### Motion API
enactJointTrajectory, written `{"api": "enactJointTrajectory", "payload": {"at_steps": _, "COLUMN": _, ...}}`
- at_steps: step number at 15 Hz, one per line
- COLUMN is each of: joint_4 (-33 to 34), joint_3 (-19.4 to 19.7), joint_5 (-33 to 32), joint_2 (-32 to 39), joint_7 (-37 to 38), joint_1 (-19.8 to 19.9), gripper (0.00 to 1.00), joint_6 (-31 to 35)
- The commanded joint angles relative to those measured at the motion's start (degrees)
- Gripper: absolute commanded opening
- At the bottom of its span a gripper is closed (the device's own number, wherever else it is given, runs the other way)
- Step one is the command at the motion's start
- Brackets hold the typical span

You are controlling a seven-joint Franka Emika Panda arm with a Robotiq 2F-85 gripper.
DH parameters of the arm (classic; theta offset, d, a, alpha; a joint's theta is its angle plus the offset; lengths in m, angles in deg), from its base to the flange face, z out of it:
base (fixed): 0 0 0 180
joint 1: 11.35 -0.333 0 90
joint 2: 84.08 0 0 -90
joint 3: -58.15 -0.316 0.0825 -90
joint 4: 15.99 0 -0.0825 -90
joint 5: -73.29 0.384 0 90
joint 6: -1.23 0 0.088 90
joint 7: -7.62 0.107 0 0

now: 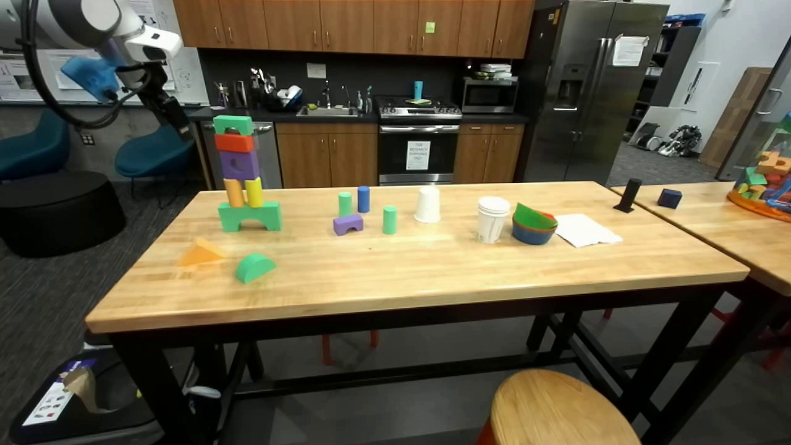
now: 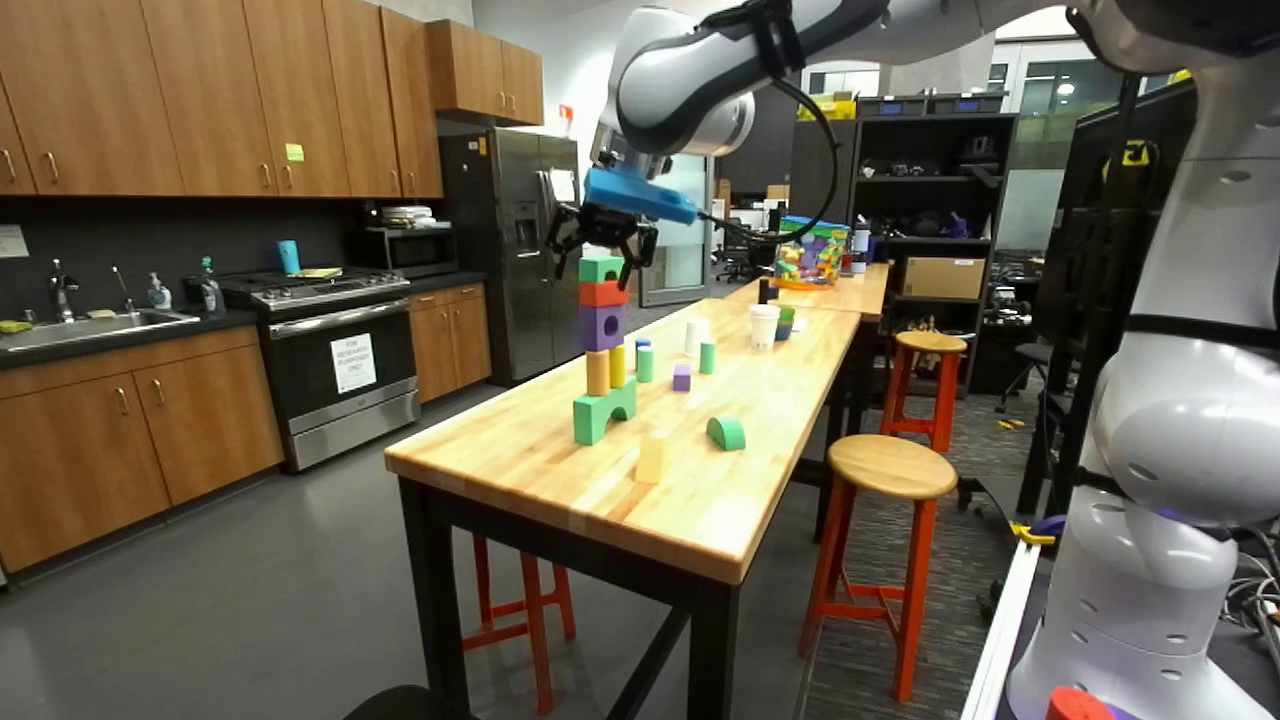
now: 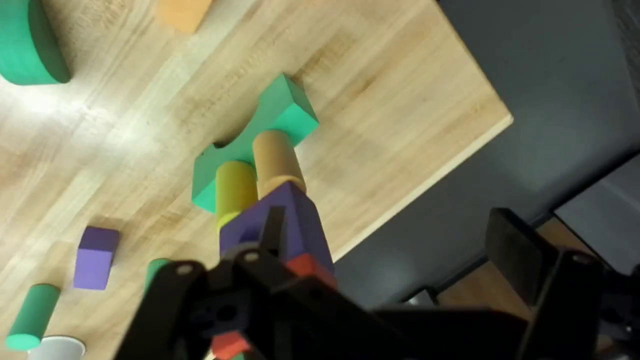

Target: Remove the green block from on top of the pile on the left and put it on the table

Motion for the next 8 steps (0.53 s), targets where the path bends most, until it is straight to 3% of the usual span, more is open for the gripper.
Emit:
{"api": "enactJointTrajectory", "payload": {"at_steps": 1, "joint_4": 9.5, "joint_3": 1.1, "joint_5": -0.5, "joint_2": 3.9, "joint_7": 7.4, "joint_1": -0.1, "gripper": 1.00, "joint_6": -4.9}}
{"api": "enactJointTrajectory", "payload": {"at_steps": 4, "joint_4": 17.2, "joint_3": 2.4, "joint_5": 5.1, "joint_2": 7.1, "joint_7": 7.1, "joint_1": -0.4, "gripper": 1.00, "joint_6": -13.4}}
{"api": "enactJointTrajectory", "payload": {"at_steps": 8, "joint_4": 27.0, "joint_3": 3.9, "joint_5": 6.5, "joint_2": 11.5, "joint_7": 10.6, "joint_1": -0.4, "gripper": 1.00, "joint_6": -23.3}}
